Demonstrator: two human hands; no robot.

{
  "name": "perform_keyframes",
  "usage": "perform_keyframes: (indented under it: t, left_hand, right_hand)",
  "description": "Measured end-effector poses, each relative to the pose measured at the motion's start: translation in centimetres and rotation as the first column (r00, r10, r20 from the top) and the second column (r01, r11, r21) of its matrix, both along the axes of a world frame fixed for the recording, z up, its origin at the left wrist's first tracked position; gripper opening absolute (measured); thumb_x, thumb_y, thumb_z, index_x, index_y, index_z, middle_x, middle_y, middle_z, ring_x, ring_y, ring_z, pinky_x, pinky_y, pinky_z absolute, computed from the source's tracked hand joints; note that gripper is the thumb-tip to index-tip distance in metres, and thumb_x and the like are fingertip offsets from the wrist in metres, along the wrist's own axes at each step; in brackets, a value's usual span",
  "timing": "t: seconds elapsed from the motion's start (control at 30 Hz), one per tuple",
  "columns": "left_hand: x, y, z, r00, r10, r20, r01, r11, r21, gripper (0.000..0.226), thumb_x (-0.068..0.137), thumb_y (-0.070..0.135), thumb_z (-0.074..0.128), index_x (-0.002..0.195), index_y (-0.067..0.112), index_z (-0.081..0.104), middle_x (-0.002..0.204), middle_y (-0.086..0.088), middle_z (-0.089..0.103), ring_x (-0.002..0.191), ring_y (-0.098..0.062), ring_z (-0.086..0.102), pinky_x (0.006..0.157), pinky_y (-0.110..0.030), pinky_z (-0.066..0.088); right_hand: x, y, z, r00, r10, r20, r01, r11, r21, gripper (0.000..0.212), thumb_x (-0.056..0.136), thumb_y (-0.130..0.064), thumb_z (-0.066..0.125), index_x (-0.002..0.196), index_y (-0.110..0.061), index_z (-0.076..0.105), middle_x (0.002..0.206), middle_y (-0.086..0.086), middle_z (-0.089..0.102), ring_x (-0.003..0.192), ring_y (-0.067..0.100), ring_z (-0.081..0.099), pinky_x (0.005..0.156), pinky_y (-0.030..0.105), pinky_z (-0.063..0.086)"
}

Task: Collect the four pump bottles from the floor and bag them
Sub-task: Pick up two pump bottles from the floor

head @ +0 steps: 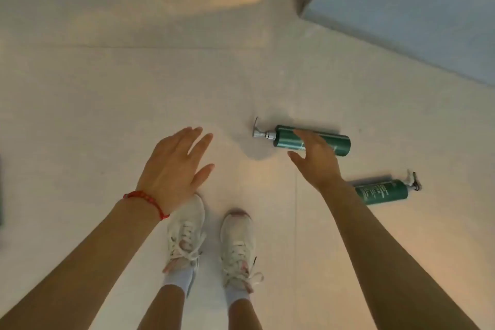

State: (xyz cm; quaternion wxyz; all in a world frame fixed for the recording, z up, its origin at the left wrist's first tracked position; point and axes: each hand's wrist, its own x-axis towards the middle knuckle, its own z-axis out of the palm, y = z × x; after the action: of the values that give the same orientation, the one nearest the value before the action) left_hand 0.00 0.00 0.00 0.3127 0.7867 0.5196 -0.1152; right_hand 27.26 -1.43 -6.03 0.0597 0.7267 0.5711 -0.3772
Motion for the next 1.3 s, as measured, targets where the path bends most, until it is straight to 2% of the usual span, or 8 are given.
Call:
perform_keyframes:
  t: [0.3, 0.37, 0.43, 0.53, 0.67, 0.83, 0.97, 1.3]
  left_hand:
    - [-0.7, -1.6, -7.6, 0.999, 0.019, -0.041, -0.021, 0.999, -0.037, 0.060, 0.085, 0.041, 0.029, 0.126, 0.001, 0.048, 0.130, -0.025, 0.051, 0.119, -0.040, 0.048, 0.092, -0.052, 0.043]
    - [-0.7, -1.9, -7.4, 0.999, 0.013, -0.036, -0.015, 0.999, -0.051, 0.059, 0.085, 0.040, 0.030, 0.126, 0.000, 0.048, 0.129, -0.025, 0.051, 0.118, -0.041, 0.049, 0.092, -0.053, 0.043]
    - [-0.9, -2.1, -6.8, 1.000, 0.011, -0.029, -0.013, 0.999, -0.047, 0.055, 0.087, 0.038, 0.037, 0.126, 0.000, 0.048, 0.129, -0.025, 0.052, 0.118, -0.041, 0.049, 0.092, -0.052, 0.043]
    - [-1.0, -1.6, -4.6, 1.000, 0.011, -0.027, -0.011, 0.999, -0.034, 0.053, 0.085, 0.032, 0.046, 0.127, 0.001, 0.047, 0.130, -0.025, 0.050, 0.119, -0.041, 0.048, 0.093, -0.052, 0.042]
    - [-0.4, -0.1, 0.4, 1.000, -0.016, -0.022, 0.015, 1.000, -0.017, 0.055, 0.087, 0.037, 0.041, 0.128, 0.002, 0.046, 0.130, -0.025, 0.050, 0.120, -0.040, 0.048, 0.093, -0.052, 0.042]
    - [1.4, 2.3, 8.5, 0.997, -0.077, -0.004, 0.077, 0.997, 0.031, 0.052, 0.091, 0.038, 0.046, 0.128, 0.002, 0.046, 0.131, -0.025, 0.050, 0.120, -0.040, 0.048, 0.094, -0.052, 0.041]
    - [4.3, 3.8, 15.6, 0.990, -0.139, 0.011, 0.139, 0.989, 0.050, 0.055, 0.089, 0.041, 0.037, 0.128, 0.003, 0.046, 0.130, -0.024, 0.052, 0.119, -0.039, 0.049, 0.093, -0.050, 0.042]
    - [15.0, 3.8, 25.4, 0.900, -0.435, 0.033, 0.430, 0.897, 0.103, 0.064, 0.091, 0.048, 0.015, 0.127, 0.006, 0.048, 0.128, -0.020, 0.054, 0.118, -0.034, 0.052, 0.092, -0.046, 0.045]
  right_hand:
    - [0.6, 0.5, -10.2, 0.954, 0.270, 0.129, -0.273, 0.962, 0.002, 0.056, 0.073, -0.026, 0.072, 0.123, -0.016, 0.050, 0.123, 0.010, 0.058, 0.111, 0.032, 0.052, 0.098, 0.041, 0.034]
    - [0.5, 0.3, -10.3, 0.981, 0.184, 0.065, -0.184, 0.983, -0.004, 0.050, 0.071, -0.031, 0.073, 0.116, -0.019, 0.055, 0.111, 0.007, 0.063, 0.100, 0.029, 0.056, 0.086, 0.039, 0.042]
    - [0.1, -0.5, -9.2, 0.994, -0.067, -0.085, 0.064, 0.997, -0.039, 0.045, 0.068, -0.034, 0.075, 0.108, -0.023, 0.059, 0.098, -0.002, 0.065, 0.088, 0.020, 0.058, 0.077, 0.032, 0.047]
    - [-1.0, -1.8, -5.8, 0.823, -0.466, -0.326, 0.457, 0.883, -0.108, 0.036, 0.068, -0.030, 0.077, 0.101, -0.029, 0.062, 0.088, -0.010, 0.067, 0.078, 0.008, 0.063, 0.070, 0.020, 0.047]
    - [-2.8, -3.7, 1.1, 0.494, -0.702, -0.513, 0.707, 0.668, -0.232, 0.021, 0.072, -0.022, 0.074, 0.091, -0.029, 0.067, 0.076, -0.014, 0.072, 0.071, 0.002, 0.067, 0.059, 0.012, 0.050]
    - [-3.8, -5.0, 11.3, 0.245, -0.790, -0.561, 0.826, 0.473, -0.306, 0.017, 0.073, -0.023, 0.072, 0.090, -0.021, 0.069, 0.076, -0.008, 0.072, 0.075, 0.009, 0.068, 0.063, 0.018, 0.052]
    - [-2.9, -5.6, 19.2, 0.094, -0.815, -0.572, 0.898, 0.317, -0.304, 0.042, 0.060, -0.041, 0.072, 0.094, -0.017, 0.069, 0.080, -0.002, 0.072, 0.079, 0.015, 0.068, 0.071, 0.026, 0.055]
    - [5.5, -12.2, 30.4, -0.122, -0.793, -0.597, 0.983, -0.012, -0.185, 0.046, 0.056, -0.049, 0.069, 0.089, -0.016, 0.070, 0.076, -0.002, 0.071, 0.073, 0.014, 0.066, 0.074, 0.034, 0.053]
